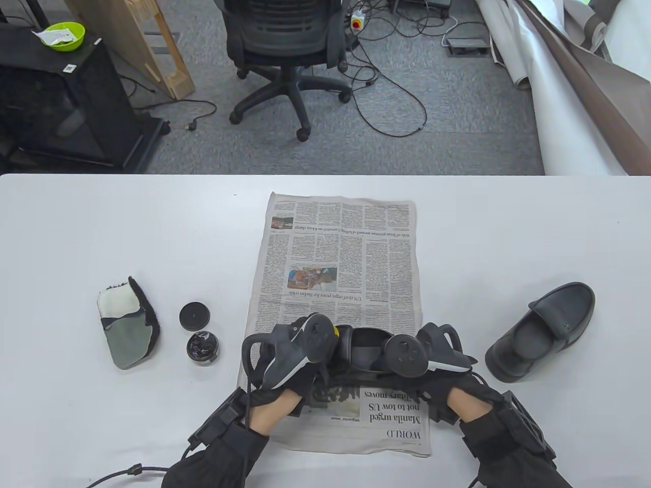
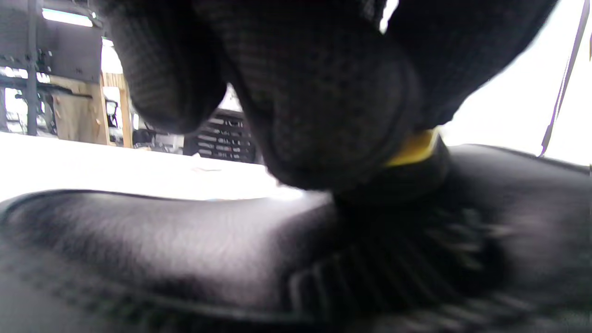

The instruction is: Dip and apply built-in sponge shoe polish on shoes

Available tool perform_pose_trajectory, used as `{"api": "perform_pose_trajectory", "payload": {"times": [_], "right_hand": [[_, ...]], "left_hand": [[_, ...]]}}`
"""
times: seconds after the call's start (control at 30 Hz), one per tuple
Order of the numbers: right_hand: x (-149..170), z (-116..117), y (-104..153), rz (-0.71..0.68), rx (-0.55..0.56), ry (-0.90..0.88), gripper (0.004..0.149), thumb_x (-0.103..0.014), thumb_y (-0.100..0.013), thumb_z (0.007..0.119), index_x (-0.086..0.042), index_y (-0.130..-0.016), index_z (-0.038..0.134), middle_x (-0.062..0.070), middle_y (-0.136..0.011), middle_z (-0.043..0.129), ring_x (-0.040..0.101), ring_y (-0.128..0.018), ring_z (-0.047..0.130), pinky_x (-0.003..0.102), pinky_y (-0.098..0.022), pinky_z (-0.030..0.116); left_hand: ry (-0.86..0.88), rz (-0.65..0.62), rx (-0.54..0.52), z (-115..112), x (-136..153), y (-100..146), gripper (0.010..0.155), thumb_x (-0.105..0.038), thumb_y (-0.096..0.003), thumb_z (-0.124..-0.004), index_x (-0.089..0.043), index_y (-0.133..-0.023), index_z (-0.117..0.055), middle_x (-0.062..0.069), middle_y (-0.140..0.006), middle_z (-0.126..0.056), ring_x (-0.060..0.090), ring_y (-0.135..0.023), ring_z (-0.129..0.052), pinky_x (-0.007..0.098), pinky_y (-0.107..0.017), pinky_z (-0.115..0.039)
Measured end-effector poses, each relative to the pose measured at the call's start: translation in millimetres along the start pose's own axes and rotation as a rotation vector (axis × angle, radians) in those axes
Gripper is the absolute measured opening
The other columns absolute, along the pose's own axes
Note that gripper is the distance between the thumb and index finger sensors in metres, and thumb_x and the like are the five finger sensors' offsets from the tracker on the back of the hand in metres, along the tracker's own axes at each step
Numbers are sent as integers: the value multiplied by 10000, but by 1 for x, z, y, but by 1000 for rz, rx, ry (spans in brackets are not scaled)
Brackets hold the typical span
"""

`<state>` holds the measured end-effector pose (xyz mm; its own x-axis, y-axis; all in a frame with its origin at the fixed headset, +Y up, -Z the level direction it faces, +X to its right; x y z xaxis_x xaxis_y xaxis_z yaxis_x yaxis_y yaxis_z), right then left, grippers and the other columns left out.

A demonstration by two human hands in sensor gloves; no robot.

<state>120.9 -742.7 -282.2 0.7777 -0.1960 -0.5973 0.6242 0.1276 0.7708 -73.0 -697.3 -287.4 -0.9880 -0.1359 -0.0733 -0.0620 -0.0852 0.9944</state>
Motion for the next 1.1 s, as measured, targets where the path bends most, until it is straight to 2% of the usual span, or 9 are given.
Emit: {"api": "perform_pose_trajectory", "payload": {"times": [0.23,0.7,0.8,1.0,1.1], "right_hand": [[0,0,0,1,0,6,388,-449,-338,892,-355,-713,923,-28,-726,857,217,-299,912,454,-462,825],[0,0,0,15,2,19,391,-448,-341,889,-345,-716,922,-30,-720,862,218,-300,915,454,-461,826],[-1,0,0,27,1,31,391,-449,-341,887,-344,-716,923,-30,-719,864,218,-302,918,456,-460,827],[-2,0,0,32,-4,40,390,-449,-342,884,-347,-717,922,-31,-721,862,217,-305,919,456,-463,827],[-3,0,0,31,-6,40,391,-448,-340,885,-349,-717,921,-30,-722,862,219,-306,919,458,-464,826]], "left_hand": [[-63,50,64,-7,13,-15,496,-499,-380,-961,-214,-777,-881,37,-569,-1068,-19,-207,-1085,342,-438,-942],[-217,220,186,6,60,-13,502,-492,-375,-989,-193,-766,-894,55,-546,-1072,-13,-183,-1075,352,-417,-942],[-231,184,243,8,61,-8,501,-500,-379,-982,-207,-774,-884,42,-565,-1069,-14,-210,-1082,350,-434,-937],[-84,15,400,2,40,4,493,-497,-381,-973,-233,-785,-872,27,-608,-1073,-10,-258,-1120,340,-440,-941],[-22,-54,388,1,21,11,497,-494,-379,-971,-233,-789,-868,26,-616,-1075,-12,-273,-1128,334,-436,-946]]}}
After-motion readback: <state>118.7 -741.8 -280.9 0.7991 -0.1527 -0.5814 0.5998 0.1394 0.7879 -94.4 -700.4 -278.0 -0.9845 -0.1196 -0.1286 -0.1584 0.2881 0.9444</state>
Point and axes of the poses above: the tracker on the back of each hand, its own x axis roughly to the little-finger side, its own y axis roughly from the fingertips to the wrist, z = x × y, the point moved 2 cm from there along -y, roughly from the wrist to the fingertips
